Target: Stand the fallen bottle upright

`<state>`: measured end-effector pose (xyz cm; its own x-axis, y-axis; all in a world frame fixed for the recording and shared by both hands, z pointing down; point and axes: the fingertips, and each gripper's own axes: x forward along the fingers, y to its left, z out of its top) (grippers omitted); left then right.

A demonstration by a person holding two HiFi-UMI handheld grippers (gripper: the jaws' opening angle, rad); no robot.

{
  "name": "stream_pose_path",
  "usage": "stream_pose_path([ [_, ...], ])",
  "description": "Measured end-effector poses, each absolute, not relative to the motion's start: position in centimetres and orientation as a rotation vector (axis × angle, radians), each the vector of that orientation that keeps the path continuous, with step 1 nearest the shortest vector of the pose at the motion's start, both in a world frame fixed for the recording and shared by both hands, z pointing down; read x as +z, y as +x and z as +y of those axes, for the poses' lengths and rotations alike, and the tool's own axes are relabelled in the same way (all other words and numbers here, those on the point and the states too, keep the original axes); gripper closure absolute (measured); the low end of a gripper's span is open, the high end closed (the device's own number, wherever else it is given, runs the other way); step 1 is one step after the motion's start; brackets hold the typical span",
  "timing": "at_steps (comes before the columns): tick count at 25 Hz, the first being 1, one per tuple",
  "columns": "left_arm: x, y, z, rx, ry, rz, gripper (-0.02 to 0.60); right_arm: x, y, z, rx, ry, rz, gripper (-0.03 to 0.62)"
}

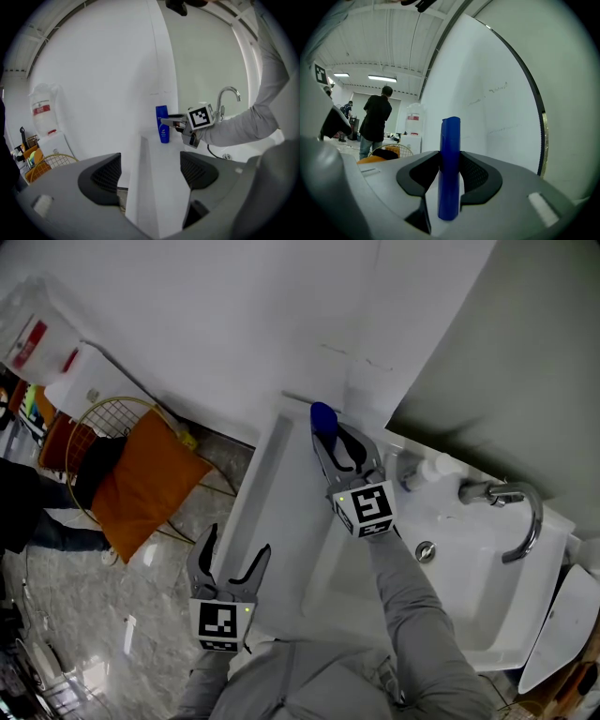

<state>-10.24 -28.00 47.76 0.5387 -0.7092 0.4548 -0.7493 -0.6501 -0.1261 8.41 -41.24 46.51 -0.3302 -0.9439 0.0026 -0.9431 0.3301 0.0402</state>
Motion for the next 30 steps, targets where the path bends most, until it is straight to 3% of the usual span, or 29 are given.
stream_pose_path([
  [30, 43.3, -10.3, -25.3, 0.596, 2.772, -1.316, 0.16, 41.8, 8.9, -36.3, -0.123, 1.877, -2.451, 0.451],
])
